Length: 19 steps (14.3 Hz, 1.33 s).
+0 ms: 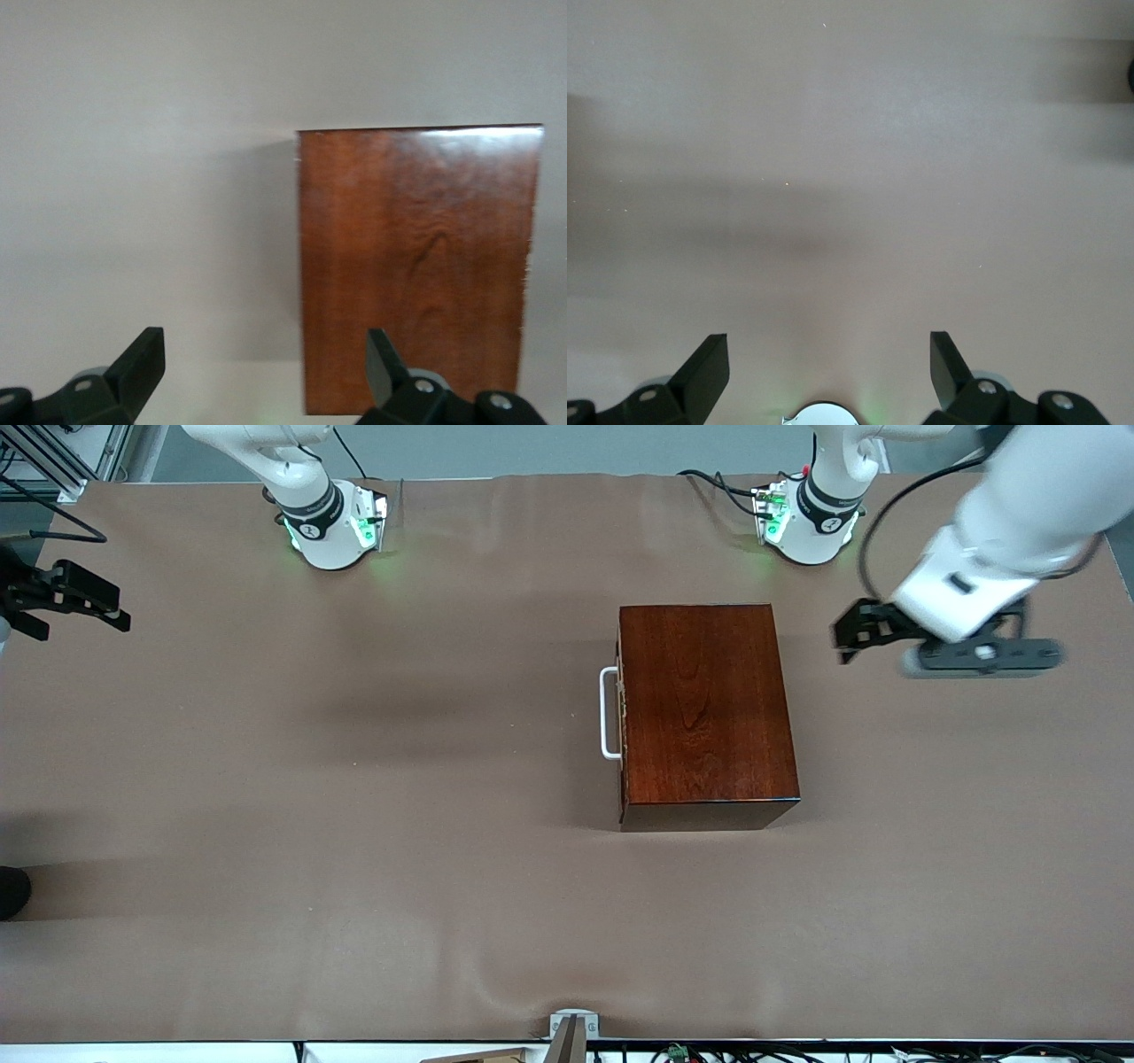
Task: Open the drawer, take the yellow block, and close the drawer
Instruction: 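Move the left gripper over the box to the white drawer handle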
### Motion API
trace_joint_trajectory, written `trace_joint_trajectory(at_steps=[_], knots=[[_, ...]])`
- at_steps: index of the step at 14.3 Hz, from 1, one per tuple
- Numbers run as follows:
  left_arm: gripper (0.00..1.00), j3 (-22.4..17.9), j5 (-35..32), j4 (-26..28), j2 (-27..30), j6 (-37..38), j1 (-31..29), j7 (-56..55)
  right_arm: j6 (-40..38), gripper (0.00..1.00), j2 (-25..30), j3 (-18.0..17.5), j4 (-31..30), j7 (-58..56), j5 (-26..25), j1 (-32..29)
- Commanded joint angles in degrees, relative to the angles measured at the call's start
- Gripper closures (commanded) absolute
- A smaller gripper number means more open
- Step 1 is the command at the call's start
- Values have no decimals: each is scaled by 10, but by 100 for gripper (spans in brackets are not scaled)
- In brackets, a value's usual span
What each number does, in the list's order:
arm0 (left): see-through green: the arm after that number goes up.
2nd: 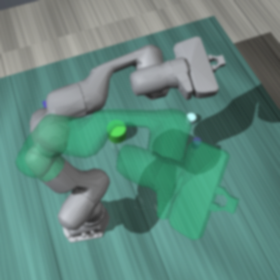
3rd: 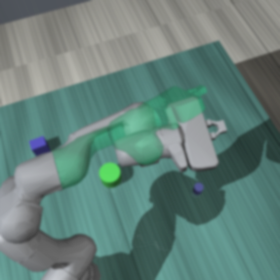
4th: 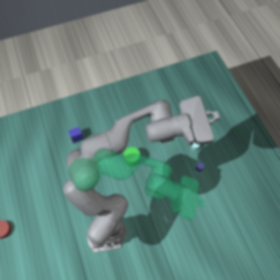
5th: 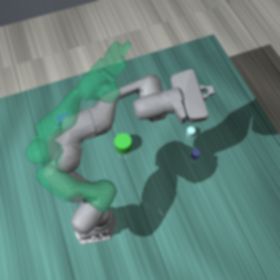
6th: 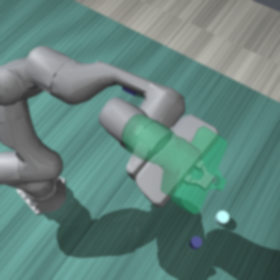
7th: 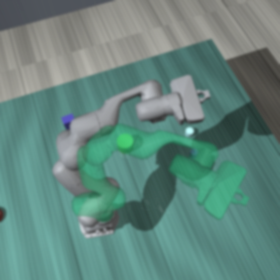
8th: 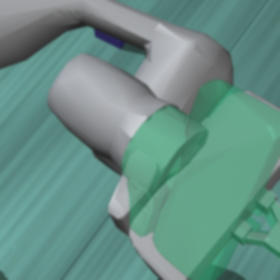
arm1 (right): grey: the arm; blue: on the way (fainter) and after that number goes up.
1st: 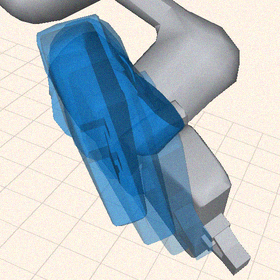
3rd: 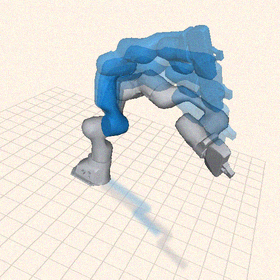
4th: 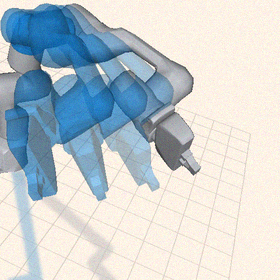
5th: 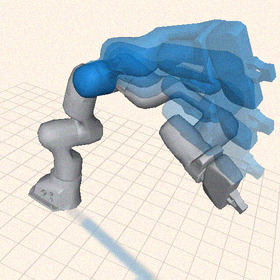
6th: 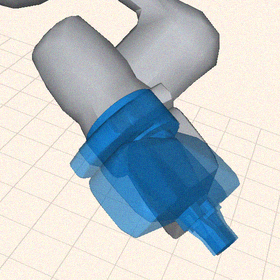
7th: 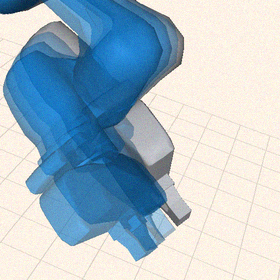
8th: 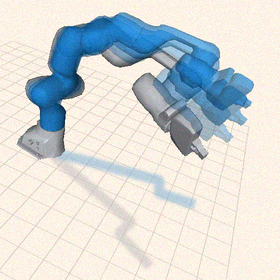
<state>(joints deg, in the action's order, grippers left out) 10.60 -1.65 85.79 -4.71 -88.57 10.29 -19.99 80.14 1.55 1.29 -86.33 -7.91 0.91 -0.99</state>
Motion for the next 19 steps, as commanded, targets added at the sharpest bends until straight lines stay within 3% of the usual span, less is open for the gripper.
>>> trace_joint_trajectory(at_steps=[1,9,11,15,19], knots=[[0,6,-5,-29,-37,-1,46,-62,-2,0,1,-10,1,4,1,-15],[0,4,-24,-55,-159,-91,189,-180,0,0,1,-10,2,4,2,-17],[0,2,-59,-63,-189,-108,220,-216,0,0,1,-11,2,5,2,-16],[0,-3,-104,-135,-277,-123,272,-262,0,0,-2,-10,2,5,1,-19],[0,-5,-150,-144,-325,-163,314,-268,-1,0,-3,-10,1,5,2,-19]])
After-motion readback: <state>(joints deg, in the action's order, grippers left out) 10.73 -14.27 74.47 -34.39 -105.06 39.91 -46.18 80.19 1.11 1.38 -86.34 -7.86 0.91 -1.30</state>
